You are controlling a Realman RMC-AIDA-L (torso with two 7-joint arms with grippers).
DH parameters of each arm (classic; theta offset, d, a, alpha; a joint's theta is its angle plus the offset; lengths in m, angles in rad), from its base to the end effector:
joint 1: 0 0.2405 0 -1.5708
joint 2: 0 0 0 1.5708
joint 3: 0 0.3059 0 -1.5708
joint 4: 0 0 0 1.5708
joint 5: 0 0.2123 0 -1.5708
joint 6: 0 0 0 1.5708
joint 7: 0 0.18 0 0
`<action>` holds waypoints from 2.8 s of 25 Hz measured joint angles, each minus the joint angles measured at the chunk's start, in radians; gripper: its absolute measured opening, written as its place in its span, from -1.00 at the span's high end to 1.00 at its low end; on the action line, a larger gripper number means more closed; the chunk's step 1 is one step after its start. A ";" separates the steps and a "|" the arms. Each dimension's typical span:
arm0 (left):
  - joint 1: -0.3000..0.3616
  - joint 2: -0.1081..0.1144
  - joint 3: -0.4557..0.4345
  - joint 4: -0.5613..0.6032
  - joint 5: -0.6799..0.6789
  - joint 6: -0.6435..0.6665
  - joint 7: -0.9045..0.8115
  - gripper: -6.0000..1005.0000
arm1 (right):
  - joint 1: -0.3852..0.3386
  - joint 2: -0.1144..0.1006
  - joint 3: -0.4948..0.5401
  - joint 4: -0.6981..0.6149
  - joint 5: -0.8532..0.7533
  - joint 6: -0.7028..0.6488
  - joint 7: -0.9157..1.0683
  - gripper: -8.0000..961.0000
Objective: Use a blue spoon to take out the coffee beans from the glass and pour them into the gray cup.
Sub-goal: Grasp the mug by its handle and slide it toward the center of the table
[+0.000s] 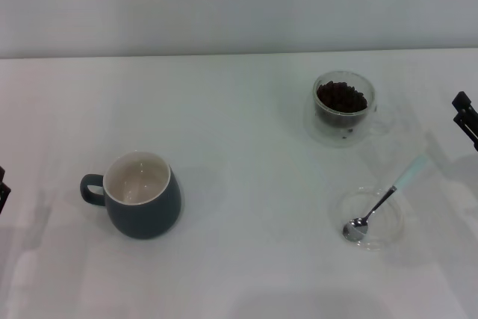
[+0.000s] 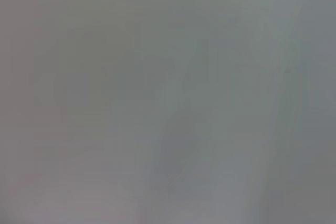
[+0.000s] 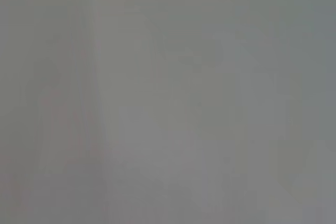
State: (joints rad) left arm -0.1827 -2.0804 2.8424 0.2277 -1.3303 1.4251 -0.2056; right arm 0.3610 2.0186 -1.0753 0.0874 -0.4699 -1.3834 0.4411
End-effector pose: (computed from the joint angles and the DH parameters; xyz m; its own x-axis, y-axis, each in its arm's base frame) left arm -0.3995 0.2704 -0.0522 0.5902 -0.0412 0.8062 0.8023 -0.0808 -0.5914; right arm 0.4181 0.3261 -0.0093 0.6111 -0.0093 -0.7915 -0.7834 -0.1504 -0.6030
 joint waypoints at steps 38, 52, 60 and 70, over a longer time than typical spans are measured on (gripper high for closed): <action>-0.045 0.000 0.001 -0.171 0.313 -0.102 -0.012 -0.62 | 0.004 -0.003 0.009 -0.061 0.007 0.011 -0.001 -0.81; -0.140 0.000 0.002 -0.169 0.339 -0.208 -0.013 -0.59 | 0.008 -0.003 0.011 -0.078 0.011 0.011 -0.001 -0.81; -0.173 0.000 0.002 -0.169 0.339 -0.250 -0.012 -0.57 | 0.007 -0.003 0.011 -0.081 0.012 0.011 -0.001 -0.81; -0.180 -0.004 0.000 -0.155 0.351 -0.265 0.052 -0.54 | 0.007 -0.003 0.011 -0.083 0.013 0.011 0.005 -0.81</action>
State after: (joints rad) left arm -0.3623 -2.0845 2.8424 0.0724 -0.9793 1.1602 -0.1535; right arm 0.3681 2.0156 -1.0646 0.0044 -0.4570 -1.3729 0.4461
